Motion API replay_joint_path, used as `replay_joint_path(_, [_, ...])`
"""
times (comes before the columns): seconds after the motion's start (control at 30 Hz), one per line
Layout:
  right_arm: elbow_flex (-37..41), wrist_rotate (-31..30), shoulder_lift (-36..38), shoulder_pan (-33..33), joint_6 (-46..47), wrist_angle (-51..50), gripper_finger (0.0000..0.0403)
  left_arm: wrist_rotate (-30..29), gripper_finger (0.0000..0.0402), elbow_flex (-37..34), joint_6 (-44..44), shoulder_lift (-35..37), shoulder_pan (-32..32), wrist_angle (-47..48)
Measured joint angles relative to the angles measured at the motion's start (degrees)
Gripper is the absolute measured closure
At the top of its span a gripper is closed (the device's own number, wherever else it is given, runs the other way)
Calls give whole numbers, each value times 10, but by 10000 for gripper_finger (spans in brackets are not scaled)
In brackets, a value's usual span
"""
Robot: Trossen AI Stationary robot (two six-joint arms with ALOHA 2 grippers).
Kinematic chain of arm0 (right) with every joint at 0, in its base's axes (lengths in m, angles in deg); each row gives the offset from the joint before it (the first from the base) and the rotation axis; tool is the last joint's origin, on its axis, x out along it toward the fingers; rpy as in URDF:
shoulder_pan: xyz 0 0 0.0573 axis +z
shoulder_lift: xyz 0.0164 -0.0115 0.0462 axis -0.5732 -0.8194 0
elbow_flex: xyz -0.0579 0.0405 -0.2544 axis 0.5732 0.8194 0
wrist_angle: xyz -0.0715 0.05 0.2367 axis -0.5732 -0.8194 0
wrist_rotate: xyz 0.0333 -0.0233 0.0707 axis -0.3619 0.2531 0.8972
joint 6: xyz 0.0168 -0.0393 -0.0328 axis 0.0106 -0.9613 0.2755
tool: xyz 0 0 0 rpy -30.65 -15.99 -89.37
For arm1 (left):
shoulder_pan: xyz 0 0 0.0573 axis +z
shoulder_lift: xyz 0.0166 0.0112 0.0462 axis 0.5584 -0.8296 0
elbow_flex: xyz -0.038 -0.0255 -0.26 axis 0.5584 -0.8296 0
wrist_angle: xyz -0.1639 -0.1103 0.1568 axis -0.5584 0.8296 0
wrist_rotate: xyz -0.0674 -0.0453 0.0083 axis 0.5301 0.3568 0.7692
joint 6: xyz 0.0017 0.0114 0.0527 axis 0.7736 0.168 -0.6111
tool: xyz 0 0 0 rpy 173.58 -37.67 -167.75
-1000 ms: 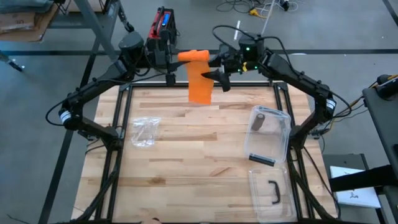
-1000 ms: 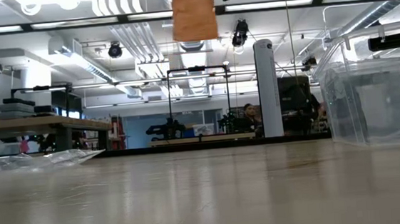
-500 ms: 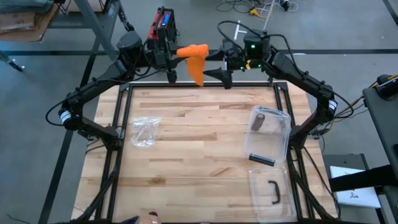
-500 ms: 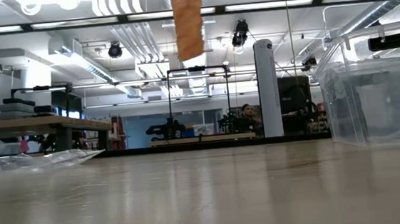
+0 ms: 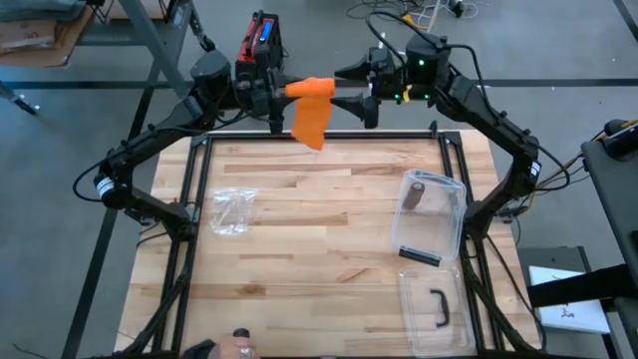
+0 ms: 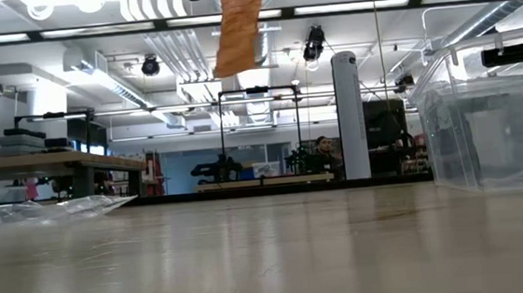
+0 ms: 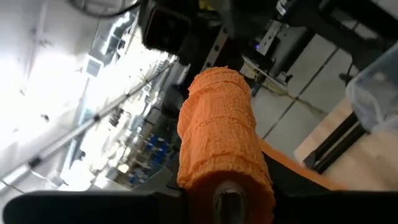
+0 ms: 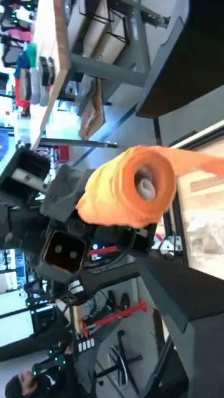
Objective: Roll bandage
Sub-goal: Roll the orange bandage
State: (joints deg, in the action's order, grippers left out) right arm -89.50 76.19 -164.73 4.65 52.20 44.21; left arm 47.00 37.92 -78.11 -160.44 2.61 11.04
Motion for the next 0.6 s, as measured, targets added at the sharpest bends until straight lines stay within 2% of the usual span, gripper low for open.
replay_joint_path(0.17, [-6, 2, -23, -1, 49, 31, 12, 11, 313, 0, -115, -5, -3, 2])
replay_joint_path(0.3, [-6, 7, -49, -1, 60, 55, 11, 13, 313, 0, -165, -6, -7, 19])
replay_joint_path(0.6, [-4, 7, -64, 1, 31, 88, 11, 10, 318, 1, -135, -5, -8, 40])
